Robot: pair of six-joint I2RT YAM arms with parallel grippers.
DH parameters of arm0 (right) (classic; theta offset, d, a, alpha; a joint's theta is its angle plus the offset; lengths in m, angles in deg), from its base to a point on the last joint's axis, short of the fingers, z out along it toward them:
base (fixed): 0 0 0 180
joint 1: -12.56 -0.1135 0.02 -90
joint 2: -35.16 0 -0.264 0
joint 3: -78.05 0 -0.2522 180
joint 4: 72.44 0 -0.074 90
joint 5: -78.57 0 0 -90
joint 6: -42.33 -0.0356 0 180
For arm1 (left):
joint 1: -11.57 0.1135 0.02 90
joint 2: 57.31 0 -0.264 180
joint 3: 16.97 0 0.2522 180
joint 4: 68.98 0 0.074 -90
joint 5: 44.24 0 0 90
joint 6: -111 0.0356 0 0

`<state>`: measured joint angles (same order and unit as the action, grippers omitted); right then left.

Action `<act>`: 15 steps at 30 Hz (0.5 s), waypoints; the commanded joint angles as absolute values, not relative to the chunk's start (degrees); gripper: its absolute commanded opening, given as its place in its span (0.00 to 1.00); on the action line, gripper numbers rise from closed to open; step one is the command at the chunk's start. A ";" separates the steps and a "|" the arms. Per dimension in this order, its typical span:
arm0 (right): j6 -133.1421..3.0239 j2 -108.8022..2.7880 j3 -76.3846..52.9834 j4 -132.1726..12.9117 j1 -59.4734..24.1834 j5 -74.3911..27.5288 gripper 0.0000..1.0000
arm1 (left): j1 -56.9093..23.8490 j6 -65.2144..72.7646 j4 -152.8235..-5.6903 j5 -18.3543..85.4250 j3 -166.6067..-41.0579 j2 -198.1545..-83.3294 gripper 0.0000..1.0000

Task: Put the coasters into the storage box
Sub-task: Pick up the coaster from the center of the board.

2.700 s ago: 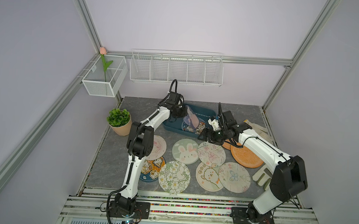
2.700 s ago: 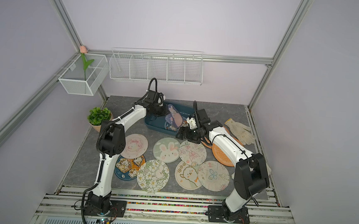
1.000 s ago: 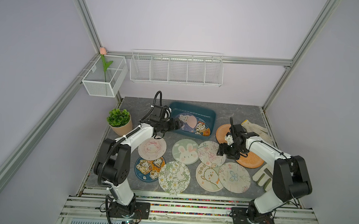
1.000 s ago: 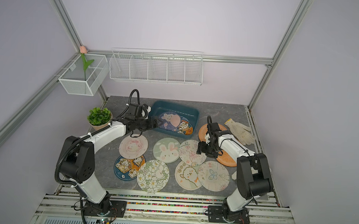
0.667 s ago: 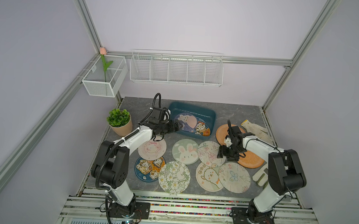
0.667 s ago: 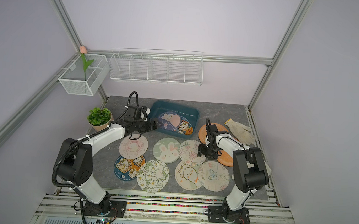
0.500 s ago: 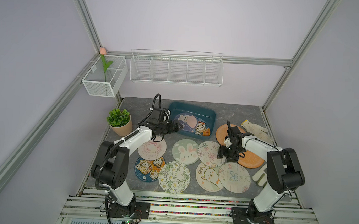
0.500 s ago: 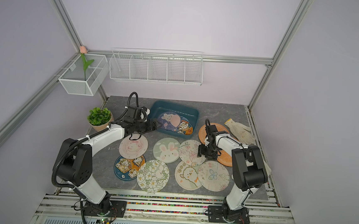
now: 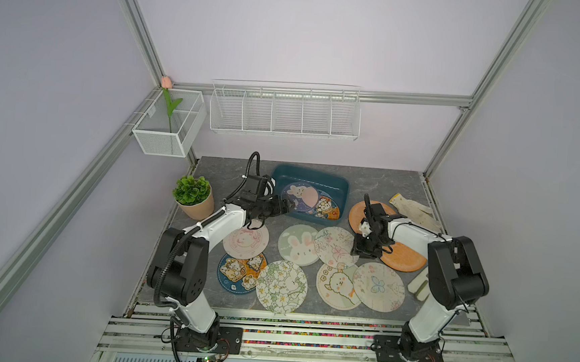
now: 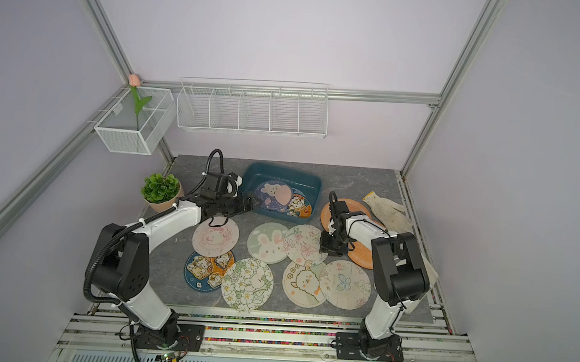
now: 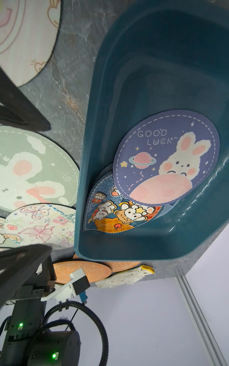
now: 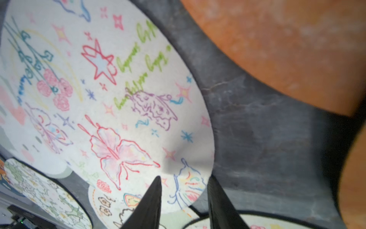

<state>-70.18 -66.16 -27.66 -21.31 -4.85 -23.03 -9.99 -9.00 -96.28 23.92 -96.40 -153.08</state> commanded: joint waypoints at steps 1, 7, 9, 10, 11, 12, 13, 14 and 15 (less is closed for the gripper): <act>-70.42 -70.82 -29.31 -24.07 -5.76 -24.54 0.36 | -10.31 -9.59 -96.14 24.58 -95.86 -151.36 0.89; -71.35 -71.83 -29.01 -26.07 -6.34 -25.71 0.31 | -10.25 -9.41 -96.69 24.60 -95.20 -150.80 0.89; -71.40 -71.72 -28.95 -26.54 -6.32 -26.00 0.32 | -10.25 -9.41 -96.84 24.41 -94.74 -150.47 0.89; -71.41 -71.64 -28.83 -26.76 -6.34 -26.07 0.33 | -10.39 -9.41 -96.87 24.20 -94.42 -150.44 0.89; -71.37 -71.63 -28.86 -27.13 -6.34 -26.27 0.34 | -10.64 -9.40 -97.13 24.15 -94.00 -150.24 0.89; -71.32 -71.72 -28.65 -27.30 -6.34 -26.43 0.35 | -11.09 -9.35 -97.18 23.91 -93.56 -150.15 0.89; -71.32 -71.79 -28.56 -27.47 -6.30 -26.61 0.37 | -11.68 -9.31 -97.47 23.83 -93.19 -150.13 0.89; -71.32 -71.97 -28.38 -27.43 -6.40 -26.70 0.37 | -12.28 -9.15 -97.69 23.79 -92.85 -150.23 0.89; -71.36 -71.99 -28.31 -27.52 -6.38 -26.75 0.37 | -13.18 -9.17 -97.72 23.74 -92.44 -150.36 0.89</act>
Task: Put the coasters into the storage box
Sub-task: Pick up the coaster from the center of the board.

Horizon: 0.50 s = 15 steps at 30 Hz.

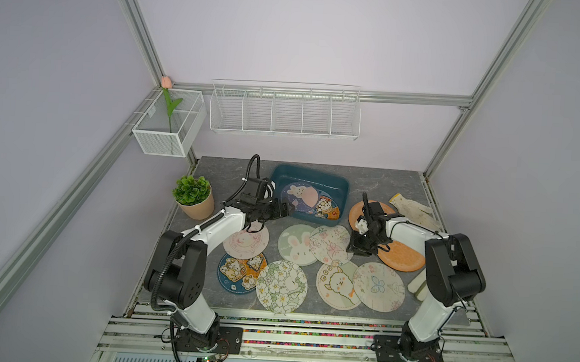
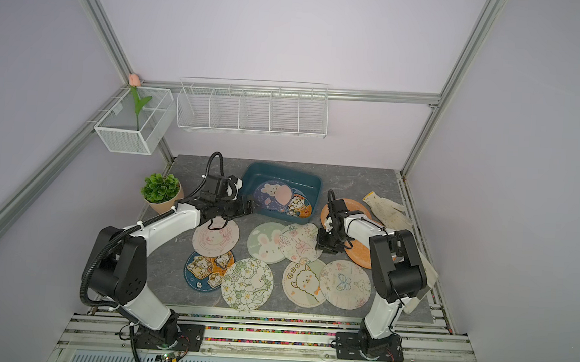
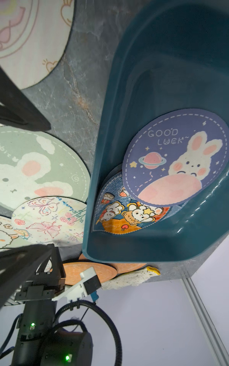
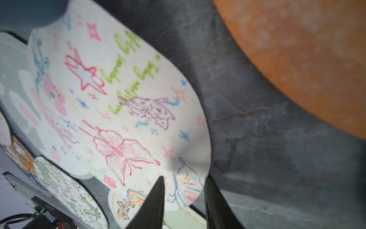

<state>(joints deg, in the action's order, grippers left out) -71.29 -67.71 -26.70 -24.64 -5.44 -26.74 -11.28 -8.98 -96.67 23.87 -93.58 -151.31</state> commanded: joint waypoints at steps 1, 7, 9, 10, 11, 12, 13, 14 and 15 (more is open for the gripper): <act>-71.46 -71.90 -28.36 -27.79 -6.42 -26.81 0.37 | -14.06 -9.27 -97.68 23.64 -92.04 -150.47 0.89; -71.82 -70.99 -29.03 -28.40 -6.38 -26.70 0.49 | -18.99 -10.04 -96.68 23.62 -91.16 -152.79 0.88; -72.06 -70.42 -29.47 -28.53 -6.39 -26.44 0.53 | -20.37 -9.77 -97.05 23.48 -91.78 -154.18 0.88; -72.03 -70.09 -29.63 -28.25 -6.39 -26.14 0.55 | -21.00 -9.65 -97.02 23.30 -92.06 -154.99 0.88; -72.11 -69.77 -29.73 -27.70 -6.40 -25.56 0.55 | -21.43 -9.63 -97.04 23.11 -92.28 -155.51 0.88; -72.11 -69.41 -29.90 -27.18 -6.43 -24.98 0.55 | -21.98 -9.45 -97.16 23.11 -92.62 -156.03 0.88; -72.34 -68.82 -30.00 -25.92 -6.34 -23.79 0.55 | -22.47 -9.29 -97.42 23.21 -92.98 -156.59 0.87; -72.58 -68.24 -30.01 -24.72 -6.20 -22.72 0.55 | -22.84 -9.02 -97.71 23.20 -93.32 -157.14 0.87; -72.71 -67.60 -30.05 -23.68 -6.11 -21.79 0.55 | -23.40 -8.77 -97.97 23.21 -93.71 -157.70 0.86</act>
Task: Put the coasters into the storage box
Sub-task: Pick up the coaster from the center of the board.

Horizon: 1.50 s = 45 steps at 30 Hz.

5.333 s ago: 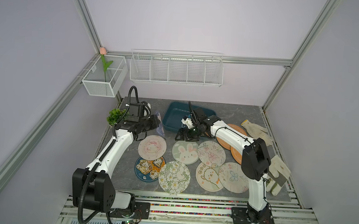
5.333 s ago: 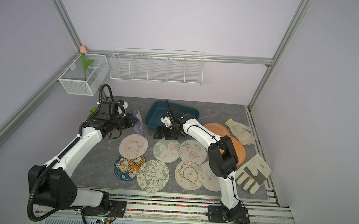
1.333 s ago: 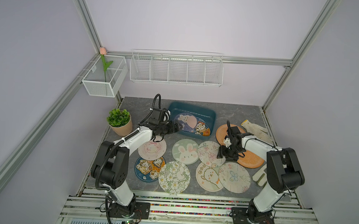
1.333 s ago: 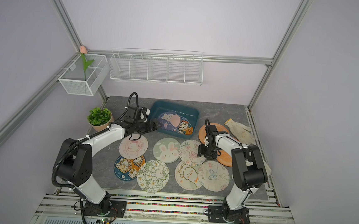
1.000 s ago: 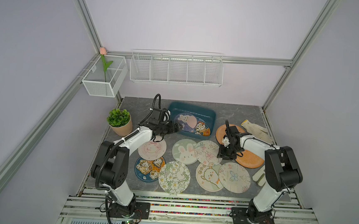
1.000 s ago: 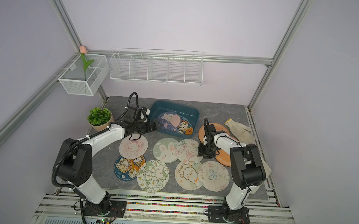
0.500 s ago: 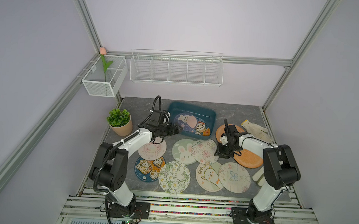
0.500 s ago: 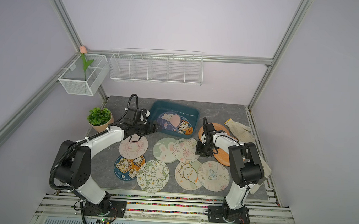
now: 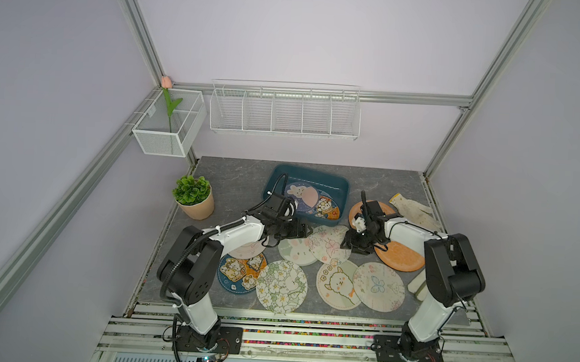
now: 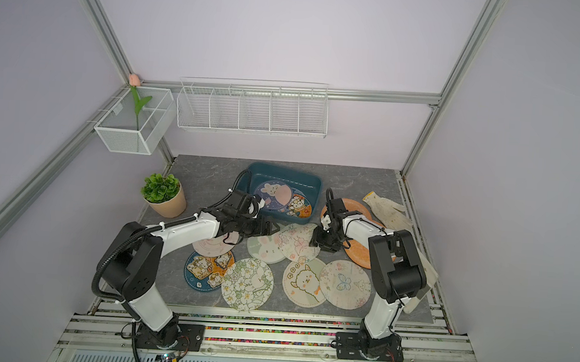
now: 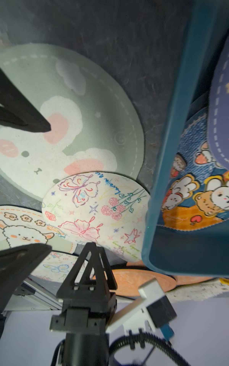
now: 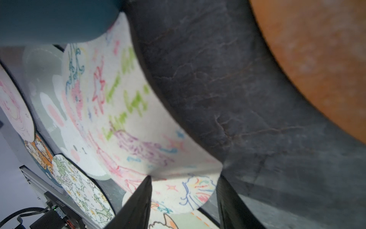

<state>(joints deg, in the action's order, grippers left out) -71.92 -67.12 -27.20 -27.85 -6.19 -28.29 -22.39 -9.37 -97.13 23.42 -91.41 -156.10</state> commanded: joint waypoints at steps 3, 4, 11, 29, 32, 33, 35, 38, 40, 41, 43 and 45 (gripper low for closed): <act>-72.59 -64.80 -30.18 -21.69 -5.90 -17.79 0.56 | -24.44 -8.17 -98.54 23.44 -94.65 -159.14 0.86; -72.55 -64.05 -30.12 -21.36 -5.69 -16.83 0.57 | -24.67 -8.01 -98.56 23.48 -94.79 -159.63 0.86; -71.79 -63.60 -29.23 -22.32 -4.65 -17.07 0.63 | -25.81 -7.49 -98.21 23.92 -97.19 -163.31 0.85; -71.76 -65.93 -30.57 -27.76 -4.82 -24.47 0.67 | -28.59 -7.05 -97.89 26.02 -102.38 -171.53 0.73; -71.80 -66.10 -30.78 -27.99 -4.84 -24.87 0.67 | -28.86 -6.76 -98.63 25.10 -102.88 -172.10 0.71; -71.84 -66.18 -30.88 -28.03 -4.85 -25.03 0.67 | -28.94 -6.68 -98.93 24.82 -103.14 -172.26 0.71; -71.85 -66.27 -30.97 -28.01 -4.85 -25.12 0.67 | -29.08 -6.52 -99.54 24.25 -103.74 -172.75 0.70; -71.89 -66.31 -31.06 -27.85 -4.86 -25.07 0.67 | -29.39 -6.21 -100.48 23.68 -104.92 -173.30 0.68; -71.69 -66.35 -31.01 -27.69 -4.84 -25.07 0.67 | -29.56 -6.07 -100.96 23.29 -105.59 -173.66 0.68; -71.67 -66.50 -30.93 -27.47 -4.85 -25.09 0.67 | -29.65 -6.07 -101.02 23.15 -105.89 -173.92 0.67; -71.65 -66.75 -30.88 -27.22 -4.85 -25.06 0.67 | -29.82 -5.99 -101.40 23.16 -106.35 -174.15 0.67; -71.69 -67.01 -30.97 -27.35 -4.87 -25.28 0.67 | -29.92 -5.99 -101.54 23.09 -106.46 -174.30 0.66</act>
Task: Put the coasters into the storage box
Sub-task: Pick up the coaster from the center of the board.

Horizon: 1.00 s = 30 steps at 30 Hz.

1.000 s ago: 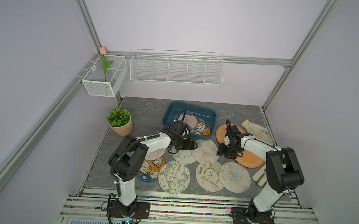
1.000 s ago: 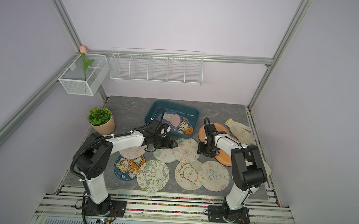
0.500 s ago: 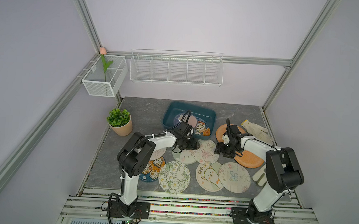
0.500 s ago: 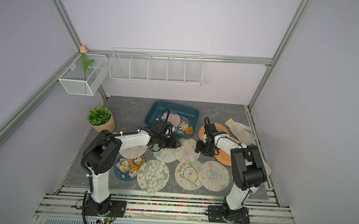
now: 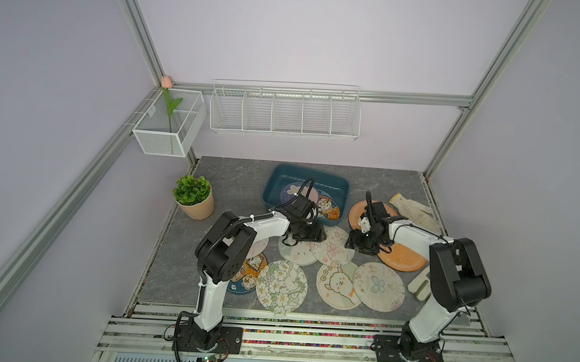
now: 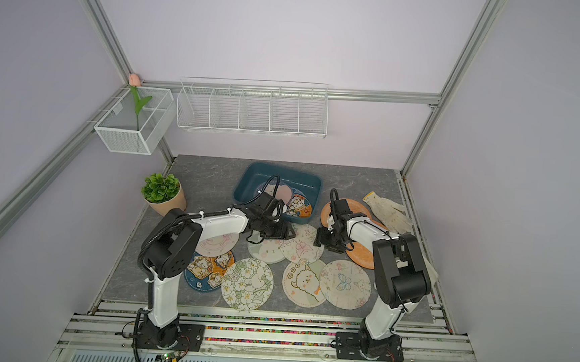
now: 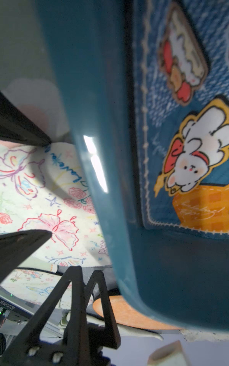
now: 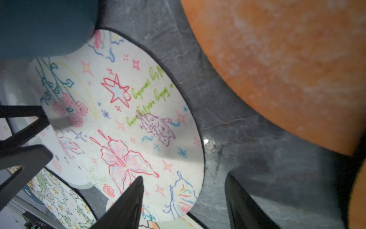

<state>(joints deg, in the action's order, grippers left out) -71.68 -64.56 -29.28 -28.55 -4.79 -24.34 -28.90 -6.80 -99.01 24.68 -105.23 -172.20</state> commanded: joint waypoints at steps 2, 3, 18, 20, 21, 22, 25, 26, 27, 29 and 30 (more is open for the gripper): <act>-71.75 -67.40 -31.04 -27.59 -4.85 -25.86 0.67 | -29.92 -5.99 -101.55 23.15 -106.38 -174.39 0.66; -71.82 -67.58 -31.14 -27.84 -4.91 -26.21 0.67 | -29.92 -6.07 -101.67 23.11 -106.36 -174.52 0.65; -72.56 -69.35 -31.24 -30.08 -6.68 -29.85 0.64 | -30.36 -6.66 -101.30 22.82 -106.57 -174.38 0.50; -72.64 -69.30 -31.17 -30.06 -6.75 -29.89 0.64 | -30.44 -6.69 -101.34 22.84 -106.65 -174.30 0.45; -72.59 -69.26 -31.19 -29.99 -6.75 -29.67 0.64 | -30.44 -6.78 -101.29 22.83 -106.65 -174.10 0.41; -72.53 -69.10 -31.23 -29.90 -6.73 -29.60 0.64 | -30.44 -6.82 -101.29 22.88 -106.59 -173.93 0.38; -72.55 -68.60 -31.33 -29.69 -6.69 -29.07 0.64 | -30.44 -7.05 -101.37 22.99 -106.43 -172.73 0.24; -72.47 -68.43 -31.41 -29.68 -6.69 -29.08 0.65 | -30.44 -7.25 -101.41 23.00 -106.33 -172.08 0.20; -72.51 -68.30 -31.41 -29.68 -6.61 -29.06 0.65 | -30.44 -7.31 -101.39 23.04 -106.22 -171.46 0.16; -72.53 -67.91 -31.41 -29.59 -6.51 -29.03 0.66 | -30.44 -7.39 -101.59 23.12 -105.92 -169.73 0.09; -72.54 -67.70 -31.49 -29.59 -6.35 -29.18 0.67 | -30.44 -7.48 -101.69 23.15 -105.77 -168.80 0.06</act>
